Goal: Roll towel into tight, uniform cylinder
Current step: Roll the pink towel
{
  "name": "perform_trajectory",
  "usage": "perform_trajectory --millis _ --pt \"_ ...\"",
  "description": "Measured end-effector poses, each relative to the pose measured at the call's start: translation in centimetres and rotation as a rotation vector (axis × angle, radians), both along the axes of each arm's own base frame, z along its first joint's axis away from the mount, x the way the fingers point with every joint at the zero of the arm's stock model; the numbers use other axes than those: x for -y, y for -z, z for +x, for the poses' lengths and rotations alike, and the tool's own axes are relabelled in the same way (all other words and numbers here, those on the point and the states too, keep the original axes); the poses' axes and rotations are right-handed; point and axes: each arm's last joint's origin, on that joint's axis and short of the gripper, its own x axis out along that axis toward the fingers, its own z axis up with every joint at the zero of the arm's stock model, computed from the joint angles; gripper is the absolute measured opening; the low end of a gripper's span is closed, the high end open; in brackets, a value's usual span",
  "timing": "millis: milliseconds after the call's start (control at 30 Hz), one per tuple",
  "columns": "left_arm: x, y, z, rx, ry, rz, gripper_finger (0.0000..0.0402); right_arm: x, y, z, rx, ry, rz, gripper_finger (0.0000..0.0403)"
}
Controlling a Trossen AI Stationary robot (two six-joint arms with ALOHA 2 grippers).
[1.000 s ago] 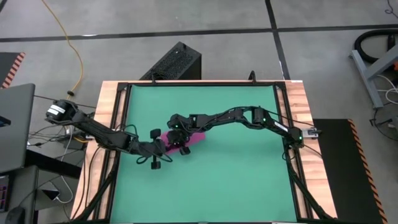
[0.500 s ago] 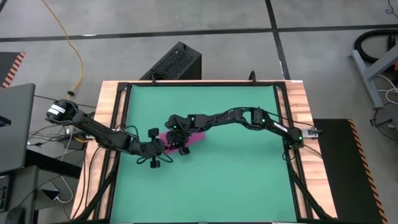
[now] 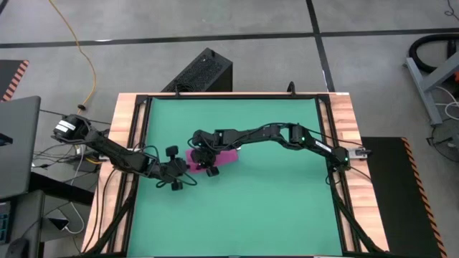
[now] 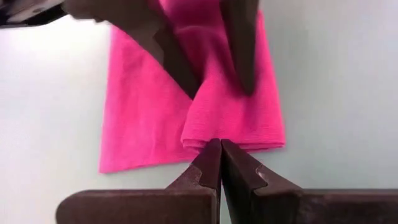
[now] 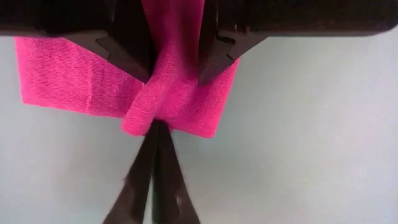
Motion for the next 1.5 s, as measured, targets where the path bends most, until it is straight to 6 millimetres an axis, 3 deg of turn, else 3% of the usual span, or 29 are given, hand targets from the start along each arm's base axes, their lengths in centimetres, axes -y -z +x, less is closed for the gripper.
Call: perform_trajectory --millis 200,500,667,967,1500 --pt "-0.2 0.3 -0.2 0.035 -0.021 0.005 0.0 0.0 -0.3 0.0 0.004 -0.001 0.001 0.0142" --pt "-0.2 0.3 -0.2 0.045 -0.026 0.001 0.0 1.2 -4.8 -1.2 0.035 0.033 -0.044 0.0142" --pt "-0.2 0.4 -0.3 0.039 -0.03 -0.001 0.0 1.4 -6.2 -2.8 -0.041 -0.09 0.109 0.0121" --pt "-0.2 0.5 -0.4 0.023 -0.037 -0.011 0.0 2.8 -5.1 -5.6 -0.298 -0.116 0.233 0.0011" --pt "-0.3 0.6 -0.6 0.001 -0.04 -0.007 0.0 4.9 -1.6 -7.3 -0.425 0.014 0.143 0.0002"
